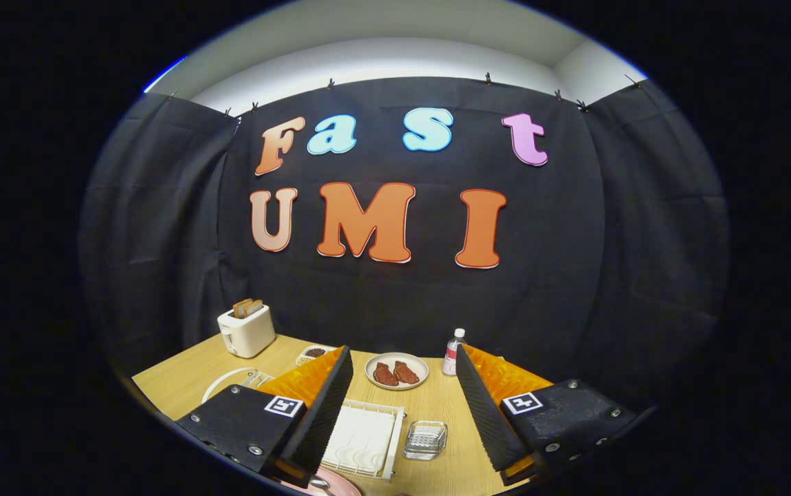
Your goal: Take the plate from the dish rack, then take the spoon from the basket and place it into the plate.
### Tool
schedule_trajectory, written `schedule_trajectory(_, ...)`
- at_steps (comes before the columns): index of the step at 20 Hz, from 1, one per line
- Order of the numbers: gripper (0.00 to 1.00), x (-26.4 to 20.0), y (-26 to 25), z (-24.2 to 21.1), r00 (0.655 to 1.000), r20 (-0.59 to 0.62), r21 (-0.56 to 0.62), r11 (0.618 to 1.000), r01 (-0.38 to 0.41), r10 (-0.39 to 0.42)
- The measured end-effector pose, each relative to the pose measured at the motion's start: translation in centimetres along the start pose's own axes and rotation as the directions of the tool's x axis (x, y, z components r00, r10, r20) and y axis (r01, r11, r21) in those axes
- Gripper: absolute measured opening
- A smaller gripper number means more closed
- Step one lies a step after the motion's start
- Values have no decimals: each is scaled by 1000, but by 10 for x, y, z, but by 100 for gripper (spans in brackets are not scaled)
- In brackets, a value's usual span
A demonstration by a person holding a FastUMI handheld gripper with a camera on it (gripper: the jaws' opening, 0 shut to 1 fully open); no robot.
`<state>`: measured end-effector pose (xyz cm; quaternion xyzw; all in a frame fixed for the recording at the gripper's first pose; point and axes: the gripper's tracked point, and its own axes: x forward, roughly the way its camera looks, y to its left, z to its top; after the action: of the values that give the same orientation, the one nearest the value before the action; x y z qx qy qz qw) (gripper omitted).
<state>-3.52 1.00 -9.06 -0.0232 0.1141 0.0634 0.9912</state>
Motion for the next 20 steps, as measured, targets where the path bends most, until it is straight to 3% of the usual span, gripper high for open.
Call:
schedule_trajectory(11, 93, -13, 1, 68, 994, 106, -29, 999, 34, -31)
schedule_trajectory(20, 93, -21, 4, 86, 989, 144, -31, 999, 30, -25)
